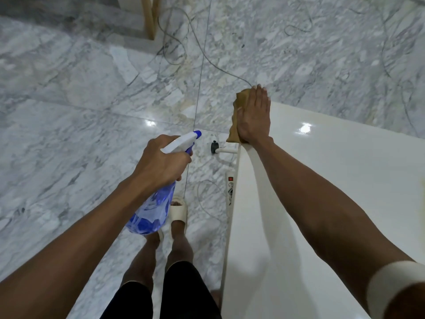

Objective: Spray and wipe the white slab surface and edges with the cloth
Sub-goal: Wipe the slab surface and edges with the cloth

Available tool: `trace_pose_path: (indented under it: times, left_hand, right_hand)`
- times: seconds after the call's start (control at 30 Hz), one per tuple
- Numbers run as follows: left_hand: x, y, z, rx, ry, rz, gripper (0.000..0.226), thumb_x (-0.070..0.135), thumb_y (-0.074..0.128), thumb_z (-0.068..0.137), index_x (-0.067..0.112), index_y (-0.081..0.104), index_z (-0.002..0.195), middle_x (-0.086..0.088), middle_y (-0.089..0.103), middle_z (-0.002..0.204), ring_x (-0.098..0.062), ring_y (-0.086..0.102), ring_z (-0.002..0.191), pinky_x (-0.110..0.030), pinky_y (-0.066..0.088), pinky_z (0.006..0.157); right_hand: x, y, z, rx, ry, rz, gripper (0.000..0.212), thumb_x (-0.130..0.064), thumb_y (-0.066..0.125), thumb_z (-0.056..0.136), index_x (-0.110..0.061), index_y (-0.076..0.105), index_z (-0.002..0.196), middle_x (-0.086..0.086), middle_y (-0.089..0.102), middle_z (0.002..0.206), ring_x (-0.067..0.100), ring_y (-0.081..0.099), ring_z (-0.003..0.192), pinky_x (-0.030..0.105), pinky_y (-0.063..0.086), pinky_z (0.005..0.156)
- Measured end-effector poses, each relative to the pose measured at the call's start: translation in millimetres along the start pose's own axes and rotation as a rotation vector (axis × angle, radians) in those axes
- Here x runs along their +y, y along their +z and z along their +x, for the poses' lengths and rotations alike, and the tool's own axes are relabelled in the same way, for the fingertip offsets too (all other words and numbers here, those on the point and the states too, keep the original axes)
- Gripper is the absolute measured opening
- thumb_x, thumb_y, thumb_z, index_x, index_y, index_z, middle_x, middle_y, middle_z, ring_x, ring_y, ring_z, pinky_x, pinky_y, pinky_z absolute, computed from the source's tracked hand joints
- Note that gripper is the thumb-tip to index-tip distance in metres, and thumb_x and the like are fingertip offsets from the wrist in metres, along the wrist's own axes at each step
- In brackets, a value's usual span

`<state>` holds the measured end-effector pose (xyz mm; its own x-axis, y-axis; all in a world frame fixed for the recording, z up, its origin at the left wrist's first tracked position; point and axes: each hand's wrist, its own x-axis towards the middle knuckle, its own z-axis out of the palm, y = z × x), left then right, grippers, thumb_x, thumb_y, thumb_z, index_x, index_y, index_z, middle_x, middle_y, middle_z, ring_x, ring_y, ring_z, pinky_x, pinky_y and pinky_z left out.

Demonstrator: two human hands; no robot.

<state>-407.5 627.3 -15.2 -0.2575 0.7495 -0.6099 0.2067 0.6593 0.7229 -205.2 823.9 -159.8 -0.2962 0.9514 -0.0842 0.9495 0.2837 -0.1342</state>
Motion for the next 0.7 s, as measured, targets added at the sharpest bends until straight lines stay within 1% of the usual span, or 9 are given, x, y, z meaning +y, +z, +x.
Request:
trace_pose_path:
  times: [0.07,0.2,0.3,0.37,0.47,0.53,0.6,0.7]
  left_hand:
    - [-4,2,-6,0.005,0.003,-0.008,0.013,0.002,0.057,0.082,0.004,0.07,0.084,-0.021,0.074,0.091,-0.021,0.058,0.051,-0.025,0.049,0.046]
    - [-18,4,-24,0.005,0.024,-0.01,0.012,0.003,0.059,0.083,0.003,0.071,0.085,-0.019,0.075,0.091,-0.021,0.059,0.05,-0.029,0.05,0.05]
    - [-34,4,-43,-0.016,0.05,0.017,0.011,0.004,0.059,0.083,0.003,0.07,0.083,-0.02,0.074,0.09,-0.018,0.057,0.047,-0.027,0.048,0.048]
    - [-46,3,-56,-0.033,0.063,0.027,0.011,0.004,0.058,0.082,0.004,0.069,0.083,-0.021,0.073,0.09,-0.019,0.057,0.047,-0.028,0.048,0.049]
    - [-67,3,-79,-0.059,0.077,0.02,0.011,0.004,0.057,0.083,0.002,0.068,0.083,-0.023,0.072,0.09,-0.018,0.055,0.048,-0.023,0.045,0.044]
    - [-81,6,-95,-0.063,0.079,0.016,0.011,0.004,0.058,0.085,0.003,0.069,0.083,-0.021,0.073,0.09,-0.016,0.055,0.046,-0.02,0.042,0.041]
    - [-96,11,-109,-0.075,0.085,0.008,0.012,0.004,0.058,0.084,0.005,0.07,0.082,-0.02,0.074,0.091,-0.017,0.056,0.046,-0.021,0.044,0.042]
    - [-117,21,-130,-0.094,0.084,-0.009,0.011,0.004,0.06,0.085,0.005,0.071,0.084,-0.021,0.074,0.091,-0.02,0.058,0.049,-0.026,0.049,0.048]
  right_hand:
    - [-2,2,-8,0.002,0.01,-0.007,0.07,-0.035,0.021,0.099,0.004,0.01,0.155,0.022,0.011,0.165,0.034,0.005,0.154,0.044,0.003,0.126]
    - [-2,9,-40,0.004,0.006,-0.028,0.068,-0.033,0.022,0.1,0.005,0.01,0.155,0.022,0.01,0.165,0.034,0.005,0.154,0.045,0.004,0.126]
    - [-1,10,-65,-0.012,0.022,-0.012,0.07,-0.034,0.022,0.098,0.004,0.01,0.156,0.021,0.01,0.165,0.033,0.004,0.154,0.043,0.002,0.126]
    - [-3,11,-87,-0.015,0.033,-0.006,0.07,-0.035,0.022,0.099,0.003,0.009,0.156,0.02,0.009,0.165,0.032,0.003,0.154,0.043,0.001,0.126]
    - [-6,16,-126,-0.006,0.038,0.017,0.07,-0.035,0.023,0.099,0.002,0.009,0.157,0.019,0.009,0.166,0.031,0.003,0.154,0.043,0.002,0.126]
    - [-8,17,-151,-0.003,0.039,0.032,0.069,-0.035,0.024,0.1,0.002,0.009,0.157,0.019,0.008,0.166,0.031,0.003,0.155,0.043,0.001,0.126]
    - [-11,19,-174,-0.005,0.047,0.037,0.068,-0.033,0.026,0.101,0.002,0.009,0.157,0.018,0.008,0.166,0.031,0.003,0.155,0.042,0.001,0.126]
    - [-14,21,-207,0.01,0.049,0.033,0.068,-0.033,0.025,0.101,0.002,0.01,0.156,0.019,0.009,0.166,0.031,0.004,0.154,0.043,0.003,0.126]
